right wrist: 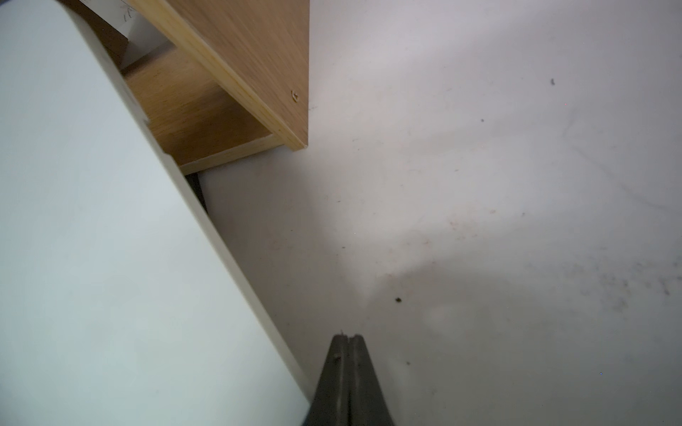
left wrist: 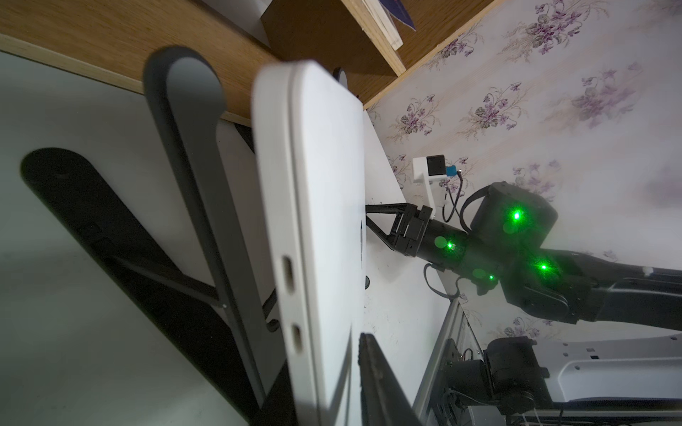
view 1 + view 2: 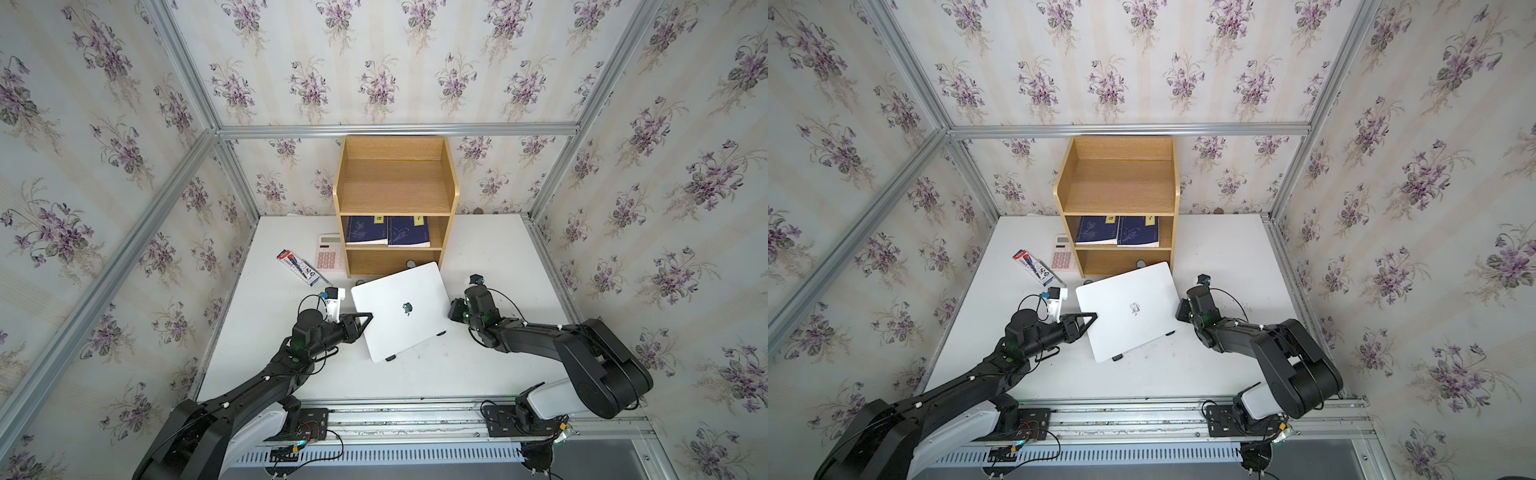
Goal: Close the laptop lid and set it aside
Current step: Pick up the laptop from the computer stand.
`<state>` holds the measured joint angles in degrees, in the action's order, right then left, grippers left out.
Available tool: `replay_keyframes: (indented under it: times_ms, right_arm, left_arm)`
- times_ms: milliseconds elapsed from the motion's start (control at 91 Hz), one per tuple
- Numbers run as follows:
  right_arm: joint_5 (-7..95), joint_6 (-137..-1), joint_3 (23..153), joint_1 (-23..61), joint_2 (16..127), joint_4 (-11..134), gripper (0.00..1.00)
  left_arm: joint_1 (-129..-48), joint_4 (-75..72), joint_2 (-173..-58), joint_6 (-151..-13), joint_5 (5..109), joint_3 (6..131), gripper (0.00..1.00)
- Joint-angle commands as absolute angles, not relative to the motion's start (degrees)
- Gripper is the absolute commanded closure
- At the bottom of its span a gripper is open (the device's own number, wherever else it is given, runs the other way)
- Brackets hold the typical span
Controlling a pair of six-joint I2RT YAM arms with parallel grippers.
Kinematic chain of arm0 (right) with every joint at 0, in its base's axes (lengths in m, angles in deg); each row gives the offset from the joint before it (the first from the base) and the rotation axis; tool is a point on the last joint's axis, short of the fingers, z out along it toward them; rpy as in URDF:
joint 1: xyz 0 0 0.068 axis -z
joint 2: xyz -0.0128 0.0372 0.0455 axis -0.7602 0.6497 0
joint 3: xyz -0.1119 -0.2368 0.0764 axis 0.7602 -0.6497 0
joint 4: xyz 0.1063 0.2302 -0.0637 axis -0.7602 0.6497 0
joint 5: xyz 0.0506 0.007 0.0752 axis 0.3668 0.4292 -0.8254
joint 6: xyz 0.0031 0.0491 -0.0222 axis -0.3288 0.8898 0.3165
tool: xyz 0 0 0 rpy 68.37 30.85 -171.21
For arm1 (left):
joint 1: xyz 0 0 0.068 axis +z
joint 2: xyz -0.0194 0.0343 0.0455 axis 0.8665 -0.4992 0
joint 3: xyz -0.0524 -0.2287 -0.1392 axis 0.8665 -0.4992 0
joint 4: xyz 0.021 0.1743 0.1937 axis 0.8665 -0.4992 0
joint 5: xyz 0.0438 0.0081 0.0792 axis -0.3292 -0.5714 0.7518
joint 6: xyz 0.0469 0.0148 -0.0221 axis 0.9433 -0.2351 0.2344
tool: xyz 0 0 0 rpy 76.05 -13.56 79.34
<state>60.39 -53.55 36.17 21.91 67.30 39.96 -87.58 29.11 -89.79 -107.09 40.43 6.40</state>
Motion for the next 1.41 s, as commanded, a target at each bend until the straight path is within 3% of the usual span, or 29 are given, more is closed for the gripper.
replay_keyframes:
  times_ms: [0, 121, 308, 560, 802, 1066, 1396]
  right_arm:
    - [57.6, -52.5, 35.6, 21.8, 66.6, 38.8, 1.00]
    - [57.1, -52.4, 35.0, 21.8, 65.2, 38.8, 1.00]
    - [57.0, -52.7, 35.3, 21.8, 60.0, 41.3, 1.00]
    - [61.9, -52.7, 35.5, 21.8, 43.5, 51.8, 1.00]
    - [65.2, -50.7, 37.8, 21.8, 30.1, 65.1, 0.94]
    - [61.9, -45.5, 41.0, 21.8, 20.2, 74.3, 0.87]
    - [56.6, -39.1, 43.0, 21.8, 14.6, 76.1, 0.84]
  left_arm:
    - [-88.1, 35.7, -91.7, -106.7, 39.3, 7.5, 0.83]
    - [-88.2, 34.3, -91.3, -106.7, 38.1, 8.2, 1.00]
    - [-88.2, 24.1, -83.0, -106.6, 37.0, 10.8, 1.00]
    - [-88.3, 7.3, -68.6, -107.7, 37.6, 19.0, 1.00]
    - [-88.2, -5.6, -60.1, -111.5, 41.6, 23.6, 1.00]
    - [-88.2, -23.9, -52.7, -115.5, 48.2, 35.0, 1.00]
    - [-88.2, -24.2, -47.2, -132.2, 56.3, 40.7, 1.00]
